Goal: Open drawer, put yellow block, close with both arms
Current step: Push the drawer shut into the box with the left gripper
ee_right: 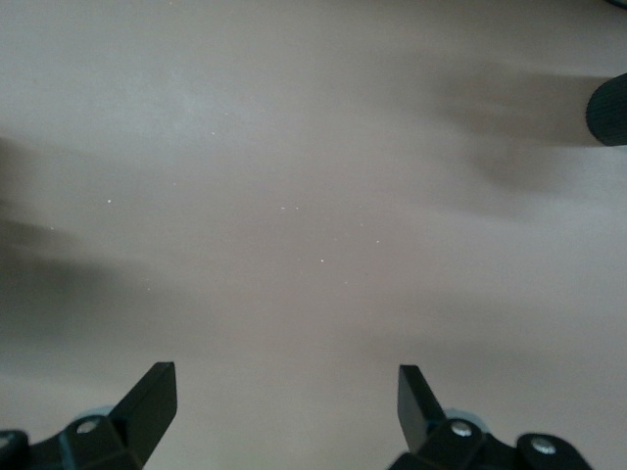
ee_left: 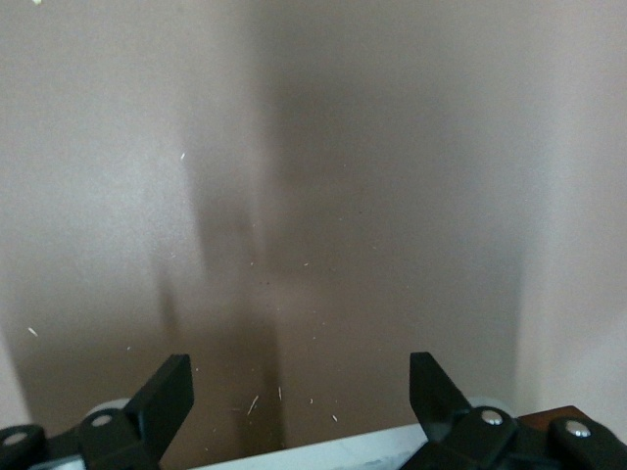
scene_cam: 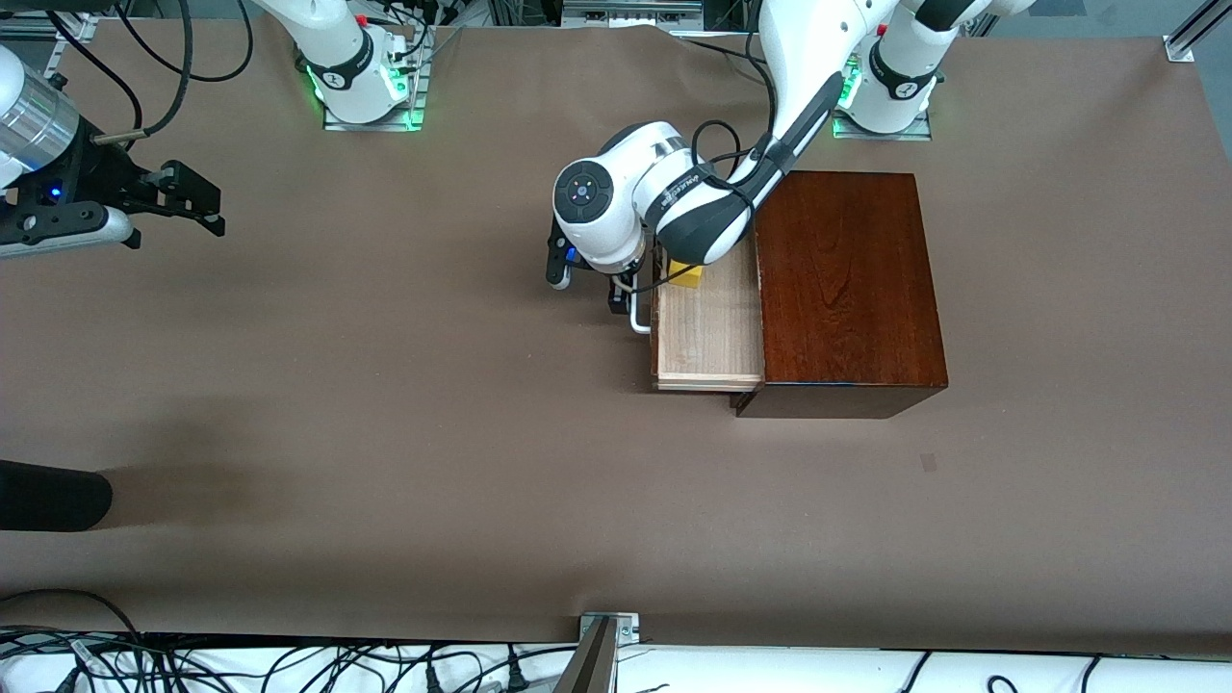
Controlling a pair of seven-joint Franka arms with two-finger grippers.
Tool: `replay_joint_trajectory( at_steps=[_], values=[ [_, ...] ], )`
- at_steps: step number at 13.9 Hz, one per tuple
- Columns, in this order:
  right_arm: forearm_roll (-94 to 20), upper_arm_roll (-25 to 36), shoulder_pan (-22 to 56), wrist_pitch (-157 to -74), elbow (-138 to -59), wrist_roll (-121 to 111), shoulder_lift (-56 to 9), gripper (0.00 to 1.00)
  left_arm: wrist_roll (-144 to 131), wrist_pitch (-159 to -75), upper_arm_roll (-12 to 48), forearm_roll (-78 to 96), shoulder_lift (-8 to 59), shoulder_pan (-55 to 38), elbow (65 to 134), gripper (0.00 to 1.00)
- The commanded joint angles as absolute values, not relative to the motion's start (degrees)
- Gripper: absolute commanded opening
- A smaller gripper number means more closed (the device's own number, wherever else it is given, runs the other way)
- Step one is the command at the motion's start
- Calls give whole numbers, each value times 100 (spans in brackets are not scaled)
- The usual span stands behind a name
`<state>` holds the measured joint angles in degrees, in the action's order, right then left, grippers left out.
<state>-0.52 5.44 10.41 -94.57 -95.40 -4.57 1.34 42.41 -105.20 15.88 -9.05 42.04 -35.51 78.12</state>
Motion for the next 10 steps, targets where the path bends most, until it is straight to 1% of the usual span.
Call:
replay_joint_trajectory(
  at_steps=[1, 4, 10],
  values=[
    [53, 475, 1054, -9457, -9352, -378, 18, 100, 4396, -9641, 1310, -1266, 3964, -3498, 8174, 100],
    [53, 483, 1029, -9448, -9316, -421, -9, 100, 4088, -9984, 1327, -1222, 3999, -3507, 8200, 100],
    [35, 589, 984, -9475, -9316, -431, -70, 100, 4069, -9721, 1318, -1213, 3946, -3235, 8218, 100]
  ],
)
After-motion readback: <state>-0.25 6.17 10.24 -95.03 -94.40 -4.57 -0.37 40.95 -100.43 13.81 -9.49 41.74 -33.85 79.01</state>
